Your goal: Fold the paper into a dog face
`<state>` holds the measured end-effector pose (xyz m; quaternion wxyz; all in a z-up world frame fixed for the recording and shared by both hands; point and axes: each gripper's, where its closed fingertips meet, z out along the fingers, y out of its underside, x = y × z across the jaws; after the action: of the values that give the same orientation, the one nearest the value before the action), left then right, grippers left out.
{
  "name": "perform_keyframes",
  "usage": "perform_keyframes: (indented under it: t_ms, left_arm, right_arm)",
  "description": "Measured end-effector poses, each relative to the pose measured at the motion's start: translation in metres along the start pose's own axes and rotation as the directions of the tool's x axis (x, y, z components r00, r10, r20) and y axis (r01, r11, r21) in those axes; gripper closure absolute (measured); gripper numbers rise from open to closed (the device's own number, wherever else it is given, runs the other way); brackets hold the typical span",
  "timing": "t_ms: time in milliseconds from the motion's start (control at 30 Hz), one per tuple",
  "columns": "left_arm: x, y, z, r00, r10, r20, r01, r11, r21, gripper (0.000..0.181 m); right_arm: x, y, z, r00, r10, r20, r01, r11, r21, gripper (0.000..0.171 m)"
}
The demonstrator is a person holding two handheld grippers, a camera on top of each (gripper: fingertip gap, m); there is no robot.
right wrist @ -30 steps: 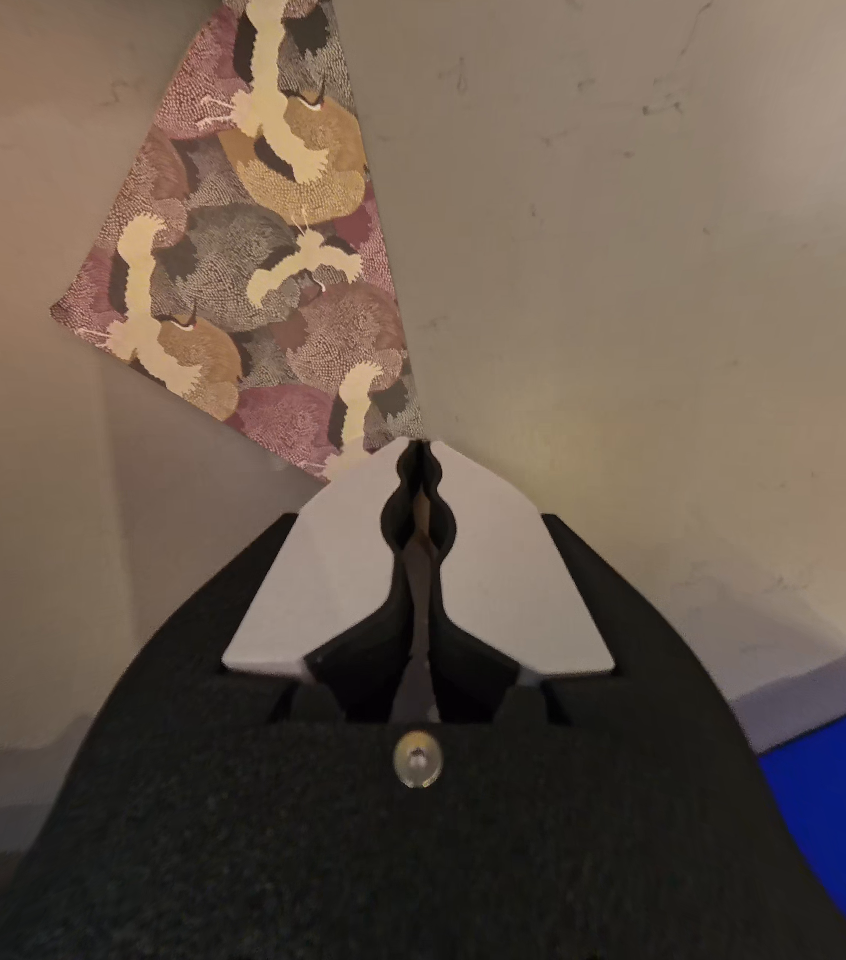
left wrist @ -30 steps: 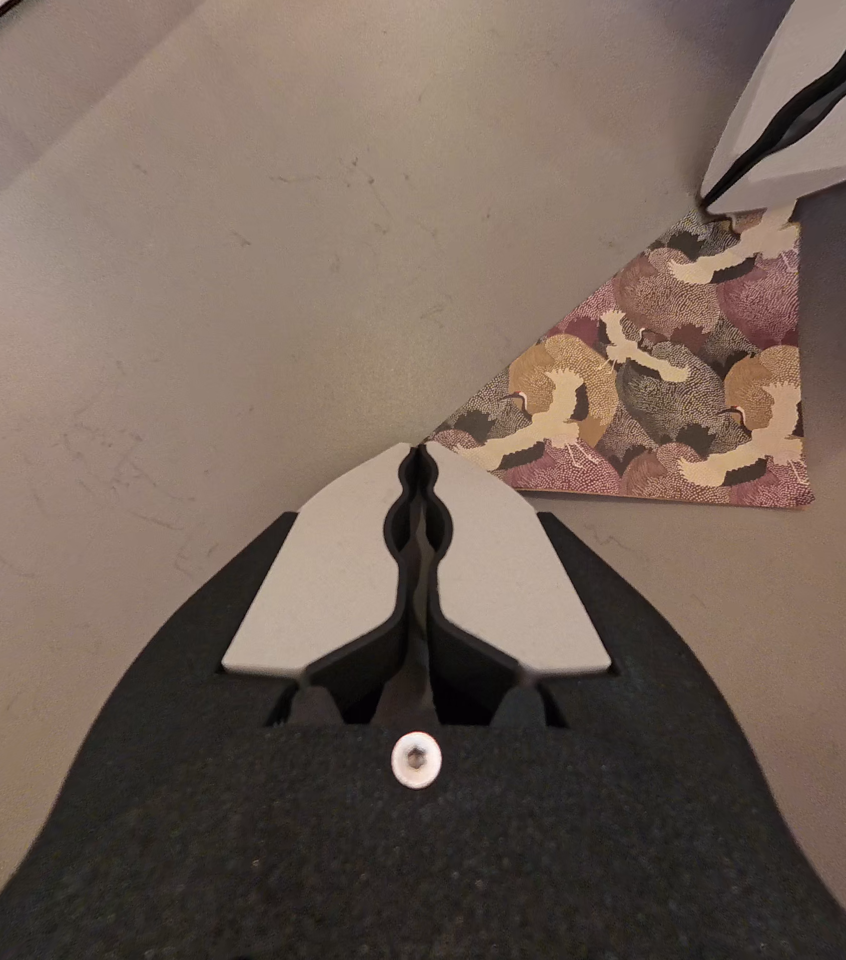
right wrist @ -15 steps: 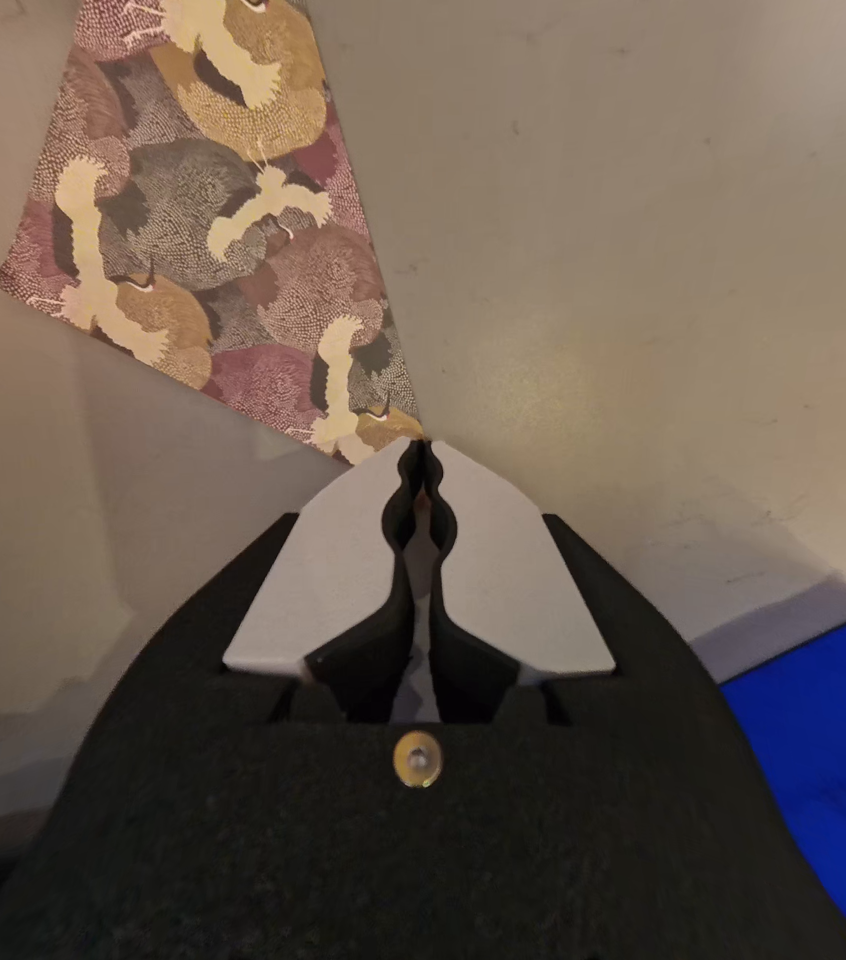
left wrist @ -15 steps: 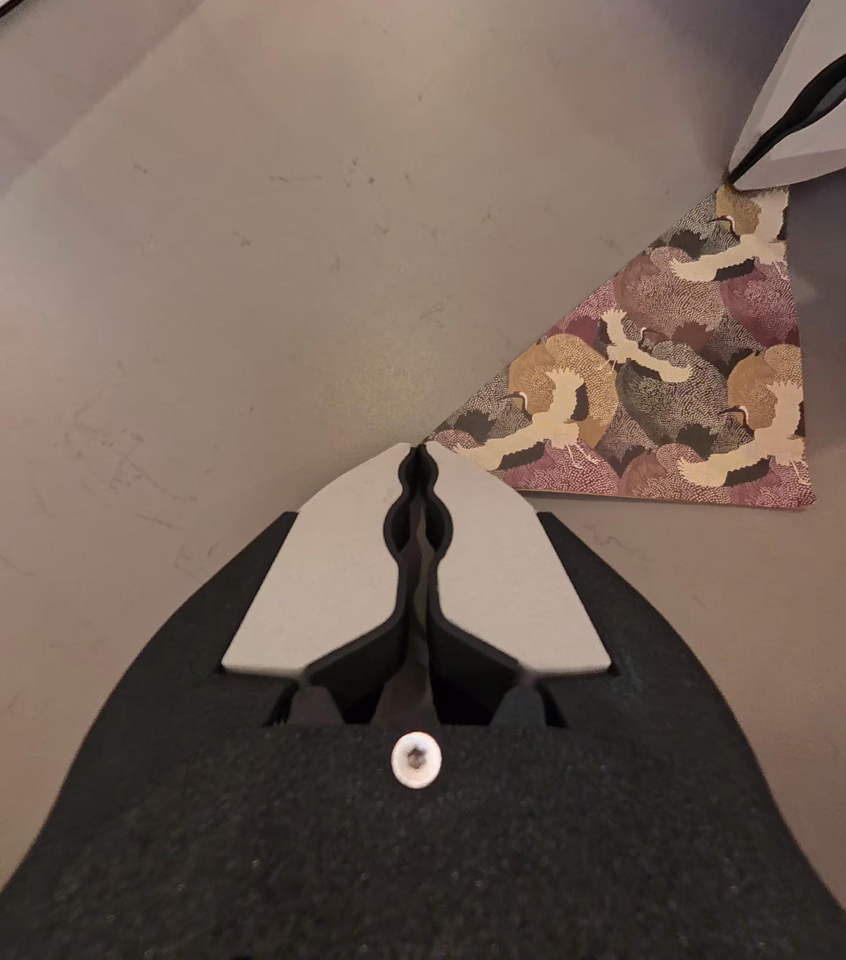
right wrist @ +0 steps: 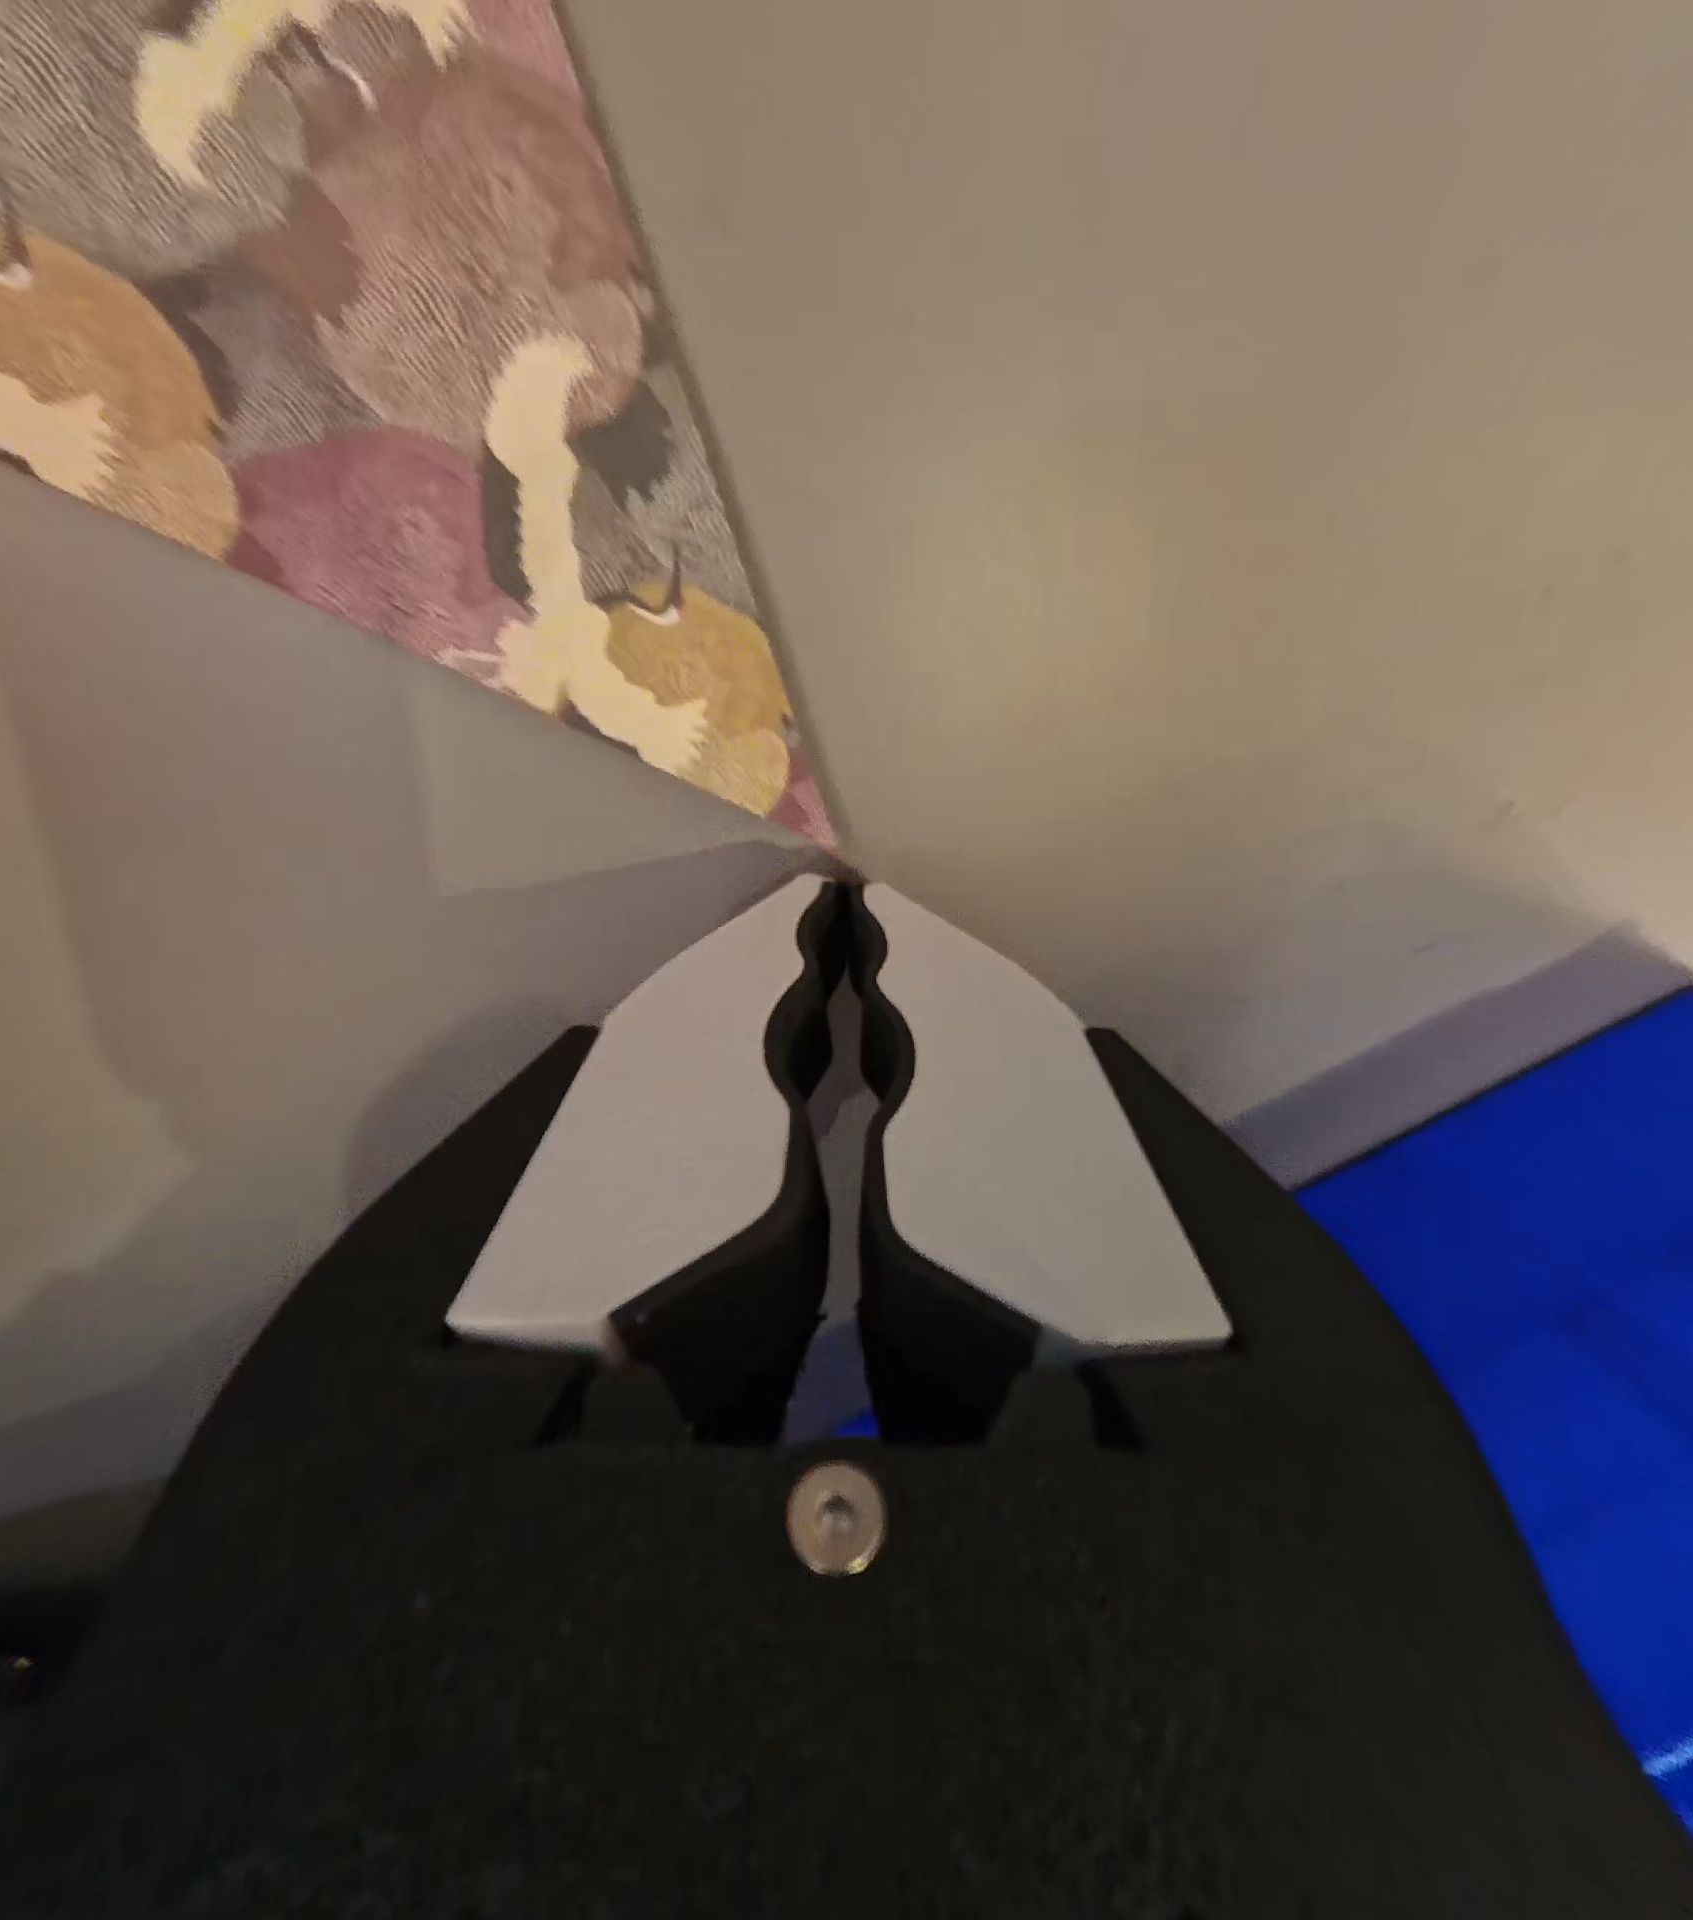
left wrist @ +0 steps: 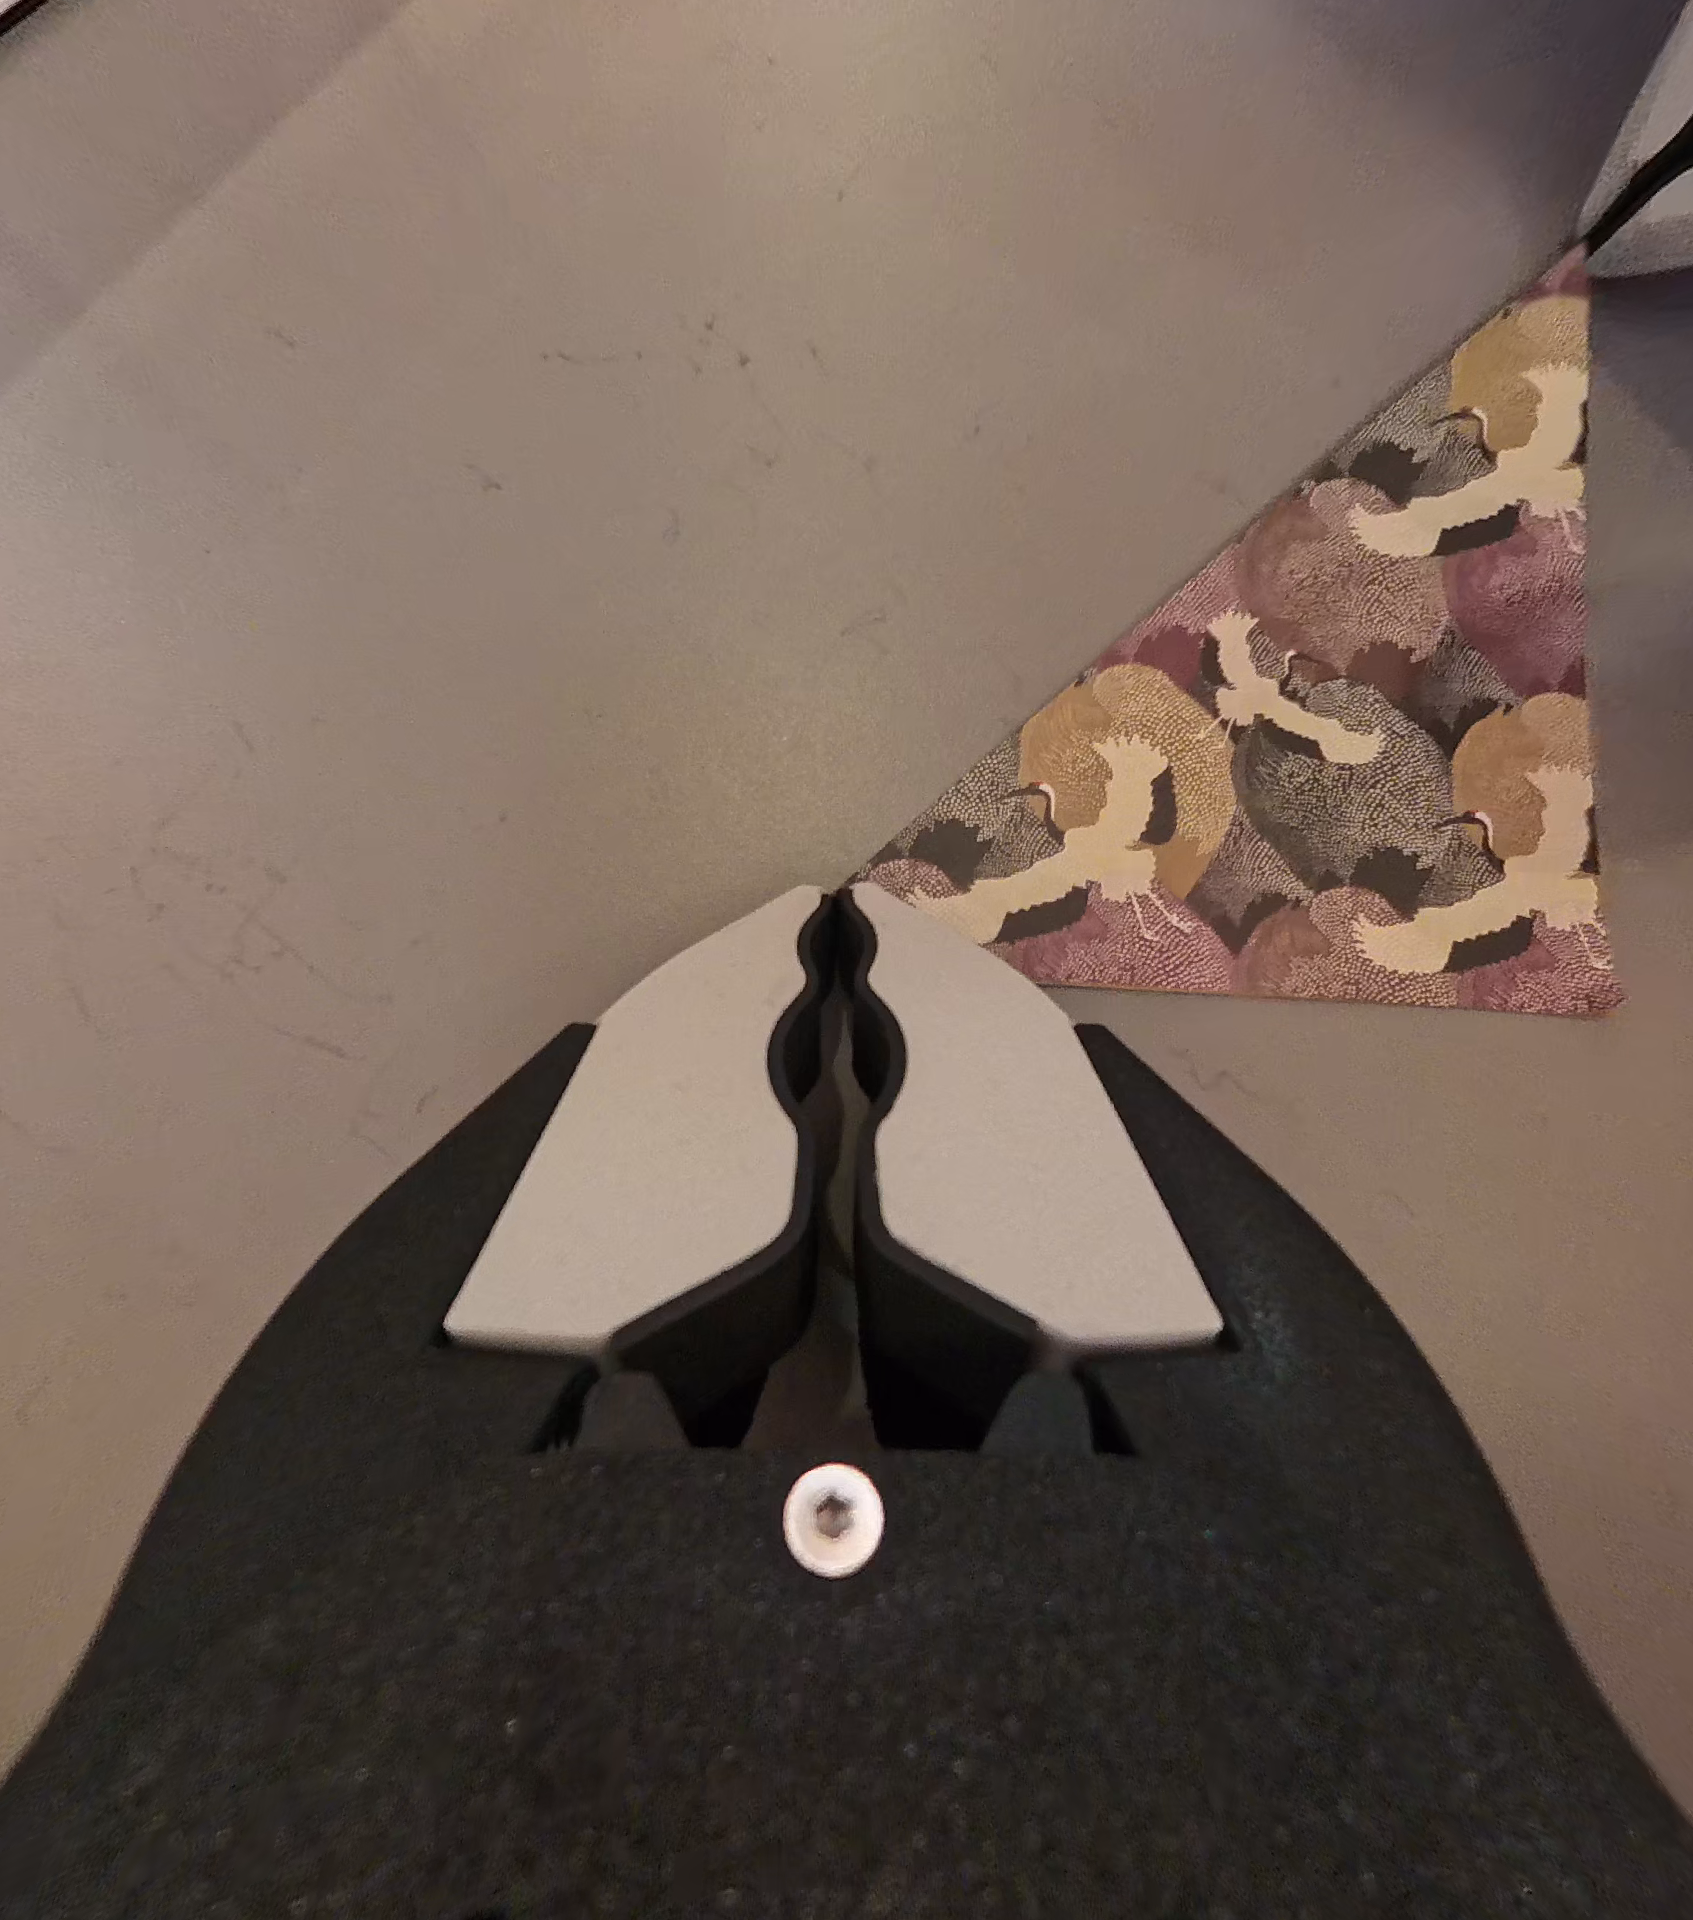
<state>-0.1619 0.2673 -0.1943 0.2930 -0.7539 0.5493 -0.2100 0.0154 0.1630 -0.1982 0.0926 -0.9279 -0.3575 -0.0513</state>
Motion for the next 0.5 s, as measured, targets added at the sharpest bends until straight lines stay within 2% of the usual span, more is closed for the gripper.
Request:
perform_keyframes:
  t_ms: [133, 267, 367, 433, 500]
  left_arm:
    - [0.0, 0.0, 0.0, 1.0, -0.001, 0.0, 0.001, 1.0, 0.0, 0.181]
    - [0.0, 0.0, 0.0, 1.0, -0.016, -0.012, 0.016, 1.0, 0.008, 0.181]
    - [0.0, 0.0, 0.0, 1.0, -0.019, -0.013, 0.02, 1.0, 0.008, 0.181]
    - [0.0, 0.0, 0.0, 1.0, -0.019, -0.009, 0.019, 1.0, 0.008, 0.181]
    - [0.0, 0.0, 0.0, 1.0, -0.016, -0.003, 0.016, 1.0, 0.008, 0.181]
  right_arm:
    - [0.006, 0.008, -0.002, 0.999, 0.019, -0.039, -0.02, 0.999, -0.037, 0.171]
    - [-0.001, -0.031, -0.021, 0.996, 0.09, -0.012, -0.086, 0.979, 0.187, 0.171]
    - [-0.026, -0.071, -0.024, 0.992, 0.077, 0.103, -0.109, 0.93, 0.35, 0.171]
    - [-0.043, -0.087, -0.021, 0.985, 0.057, 0.161, -0.117, 0.912, 0.394, 0.171]
    - [-0.047, -0.09, -0.012, 0.988, 0.054, 0.146, -0.108, 0.915, 0.389, 0.171]
